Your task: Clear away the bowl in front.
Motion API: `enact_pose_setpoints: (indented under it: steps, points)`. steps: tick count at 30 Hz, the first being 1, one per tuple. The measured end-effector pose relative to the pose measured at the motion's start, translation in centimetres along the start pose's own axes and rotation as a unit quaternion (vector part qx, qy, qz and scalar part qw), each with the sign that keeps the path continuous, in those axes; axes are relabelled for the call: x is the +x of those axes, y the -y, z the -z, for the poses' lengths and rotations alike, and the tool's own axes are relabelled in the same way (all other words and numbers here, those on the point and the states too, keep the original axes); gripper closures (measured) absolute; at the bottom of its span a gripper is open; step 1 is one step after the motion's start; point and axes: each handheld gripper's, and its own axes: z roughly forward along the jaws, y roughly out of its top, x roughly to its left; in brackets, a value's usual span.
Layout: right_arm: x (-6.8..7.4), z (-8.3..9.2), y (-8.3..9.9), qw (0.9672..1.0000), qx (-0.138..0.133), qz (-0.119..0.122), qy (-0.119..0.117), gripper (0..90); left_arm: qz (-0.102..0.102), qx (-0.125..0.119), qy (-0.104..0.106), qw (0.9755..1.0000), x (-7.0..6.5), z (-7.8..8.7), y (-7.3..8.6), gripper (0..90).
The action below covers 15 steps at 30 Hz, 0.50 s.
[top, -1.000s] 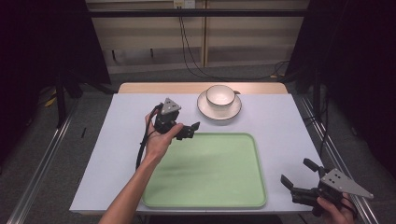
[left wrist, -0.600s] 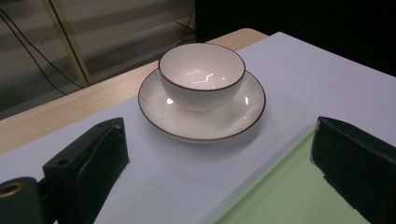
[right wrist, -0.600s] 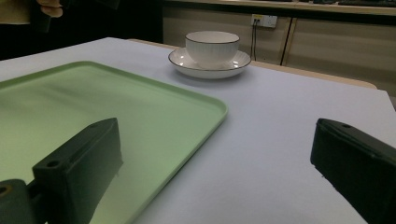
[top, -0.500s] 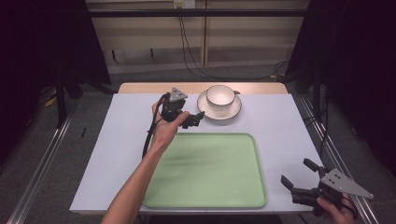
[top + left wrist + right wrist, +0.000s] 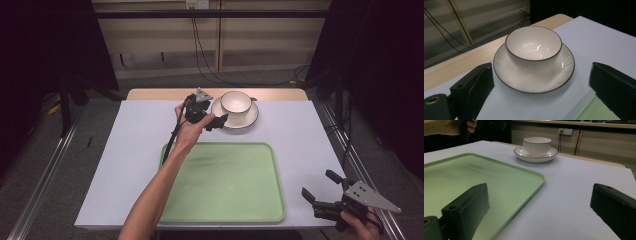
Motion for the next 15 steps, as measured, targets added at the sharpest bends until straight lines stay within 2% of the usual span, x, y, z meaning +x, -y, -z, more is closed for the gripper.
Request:
enact_pose_setpoints:
  steps: [2,6,7,9,10,15]
  points:
    - [0.0,0.0,0.0,1.0000,-0.001,0.000,0.000,1.7,-0.005,0.004,-0.001,1.0000,0.2,-0.6,-0.3,6.5]
    - [0.0,0.1,0.0,1.0000,-0.002,0.000,0.000,1.8,0.006,0.010,-0.003,0.9999,0.7,-1.4,-1.1,6.8]
    - [0.0,0.1,0.0,1.0000,0.000,-0.002,-0.001,1.8,0.006,0.014,0.002,0.9999,0.8,-1.8,-1.3,6.9]
    - [-0.1,0.0,0.1,1.0000,-0.001,-0.002,0.000,1.8,0.002,0.024,-0.006,0.9997,0.9,-2.3,-1.5,8.1]
    - [-0.1,0.0,0.1,1.0000,-0.001,-0.002,0.000,1.8,0.005,0.031,-0.005,0.9995,1.0,-2.6,-1.6,8.1]
    - [0.0,0.0,0.1,1.0000,-0.001,0.000,-0.005,1.8,0.007,0.037,-0.004,0.9993,1.5,-4.0,-2.1,8.3]
